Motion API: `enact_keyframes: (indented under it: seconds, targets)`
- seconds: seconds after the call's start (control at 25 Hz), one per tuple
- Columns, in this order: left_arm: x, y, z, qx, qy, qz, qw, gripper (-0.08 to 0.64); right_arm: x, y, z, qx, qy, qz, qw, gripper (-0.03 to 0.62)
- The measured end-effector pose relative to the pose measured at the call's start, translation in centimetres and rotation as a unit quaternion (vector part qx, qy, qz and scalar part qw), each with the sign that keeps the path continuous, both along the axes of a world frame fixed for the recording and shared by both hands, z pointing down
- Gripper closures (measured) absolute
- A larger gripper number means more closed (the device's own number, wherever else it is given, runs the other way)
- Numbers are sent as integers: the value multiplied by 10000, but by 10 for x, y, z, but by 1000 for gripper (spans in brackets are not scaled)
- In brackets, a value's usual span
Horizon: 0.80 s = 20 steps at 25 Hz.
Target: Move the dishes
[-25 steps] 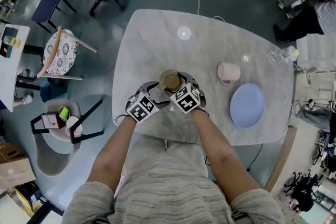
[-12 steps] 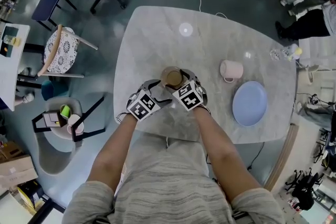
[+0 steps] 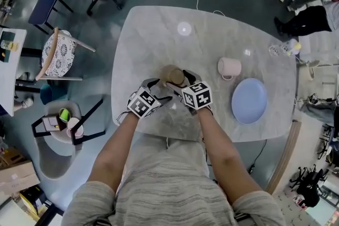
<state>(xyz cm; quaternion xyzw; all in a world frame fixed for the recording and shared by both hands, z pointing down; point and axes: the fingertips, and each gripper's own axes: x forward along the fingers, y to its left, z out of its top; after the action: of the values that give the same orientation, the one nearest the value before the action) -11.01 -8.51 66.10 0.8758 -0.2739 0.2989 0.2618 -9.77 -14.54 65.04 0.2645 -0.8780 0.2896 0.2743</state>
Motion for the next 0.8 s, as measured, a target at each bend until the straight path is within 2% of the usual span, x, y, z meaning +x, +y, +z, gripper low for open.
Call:
enact_keyframes:
  seconds: [0.12, 0.28, 0.44, 0.48, 0.64, 0.8]
  targets:
    - [11, -2, 0, -124, 65, 46, 9999, 169, 4, 1, -8, 36, -240, 45, 9997, 179]
    - [18, -13, -12, -141, 465, -226, 9986, 179, 6, 1, -20, 132, -522, 18, 9985, 179]
    - [22, -20, -26, -82, 833, -336, 9959, 374, 15, -1, -28, 117, -865, 166, 9960, 179]
    - [24, -19, -27, -88, 873, -286, 9957, 385, 18, -2, -29, 95, -927, 203, 9954, 179]
    - [32, -16, -31, -16, 857, -104, 9963, 416, 24, -1, -33, 110, -1011, 93, 9948, 179]
    - [35, -11, -32, 180, 624, 158, 9978, 458, 26, 3, -34, 93, -1045, -83, 9944, 179]
